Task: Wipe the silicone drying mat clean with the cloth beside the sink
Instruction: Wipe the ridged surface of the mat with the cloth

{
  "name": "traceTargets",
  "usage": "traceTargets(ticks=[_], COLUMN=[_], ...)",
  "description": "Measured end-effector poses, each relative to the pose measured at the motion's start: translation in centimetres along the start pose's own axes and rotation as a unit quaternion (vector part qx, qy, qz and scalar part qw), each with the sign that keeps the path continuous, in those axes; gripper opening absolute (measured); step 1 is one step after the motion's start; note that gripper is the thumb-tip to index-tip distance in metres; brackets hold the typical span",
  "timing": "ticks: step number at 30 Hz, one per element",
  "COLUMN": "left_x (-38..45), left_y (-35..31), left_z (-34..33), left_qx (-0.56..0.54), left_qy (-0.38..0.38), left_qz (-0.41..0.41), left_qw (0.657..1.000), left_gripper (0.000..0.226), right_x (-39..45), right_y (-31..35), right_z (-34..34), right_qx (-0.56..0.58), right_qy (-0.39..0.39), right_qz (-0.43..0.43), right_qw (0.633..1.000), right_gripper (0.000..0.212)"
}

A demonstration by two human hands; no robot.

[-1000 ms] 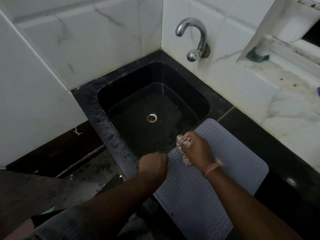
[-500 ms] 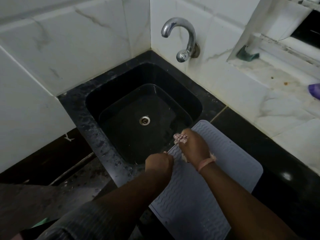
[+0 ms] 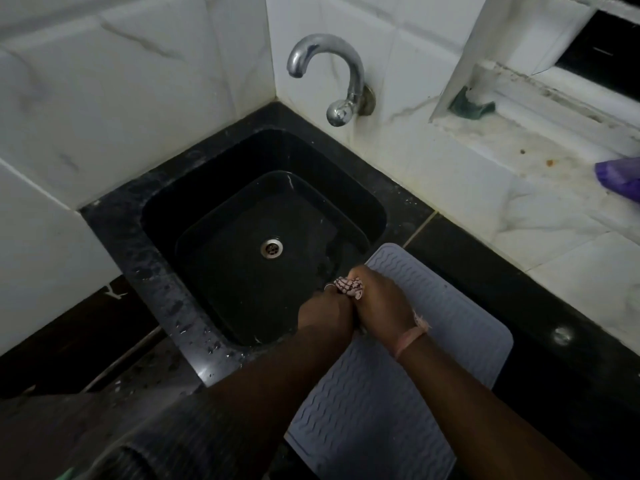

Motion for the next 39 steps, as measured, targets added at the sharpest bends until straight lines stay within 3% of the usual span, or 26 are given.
traceTargets(ticks=[6,8,11,16,24,29,33,39], left_x=[0.6,0.7,1.3,2.5,6.4,6.9,7.0,6.8], left_y=[-0.1,0.2,0.0,-1.0,-1.9,-2.4,-2.9,-2.7], left_z=[-0.9,-1.2,-1.3,0.3,2.1,1.6,1.2,1.3], left_qx=[-0.009,-0.022,0.018,0.015,-0.017,0.008,0.024,0.034], left_qy=[0.01,0.019,0.067,0.112,0.192,0.191,0.193,0.176], left_qz=[0.001,0.026,-0.008,-0.014,0.03,0.056,0.074,0.045], left_qw=[1.0,0.999,0.998,0.993,0.981,0.98,0.978,0.983], left_gripper=[0.036,0.049,0.083,0.101,0.113,0.123,0.127,0.122], right_x=[1.8,3.2,5.9,8.5,6.7,7.2,7.0,4.0], right_y=[-0.1,-1.0,-2.6,-4.6,-3.5,-3.8,-4.7,-9.2], right_z=[0.4,1.0,3.1,5.8,4.3,4.9,5.9,7.3], right_qx=[-0.016,-0.032,-0.006,0.009,0.001,-0.017,-0.012,-0.028], right_qy=[-0.027,-0.048,-0.091,-0.148,-0.12,-0.121,-0.112,-0.097], right_qz=[0.022,-0.005,-0.047,-0.074,-0.005,-0.037,-0.07,-0.141], right_qw=[0.999,0.998,0.995,0.986,0.993,0.992,0.991,0.985], right_gripper=[0.021,0.014,0.02,0.029,0.029,0.013,0.024,0.026])
Point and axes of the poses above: each hand's wrist, its own x-axis towards the middle knuckle, its own z-axis out of the back of the hand, y = z × x, the point moved 4 cm from there along x, towards the middle knuckle, and after that the axes turned 10 degrees about -z, right-handed, at the moved point
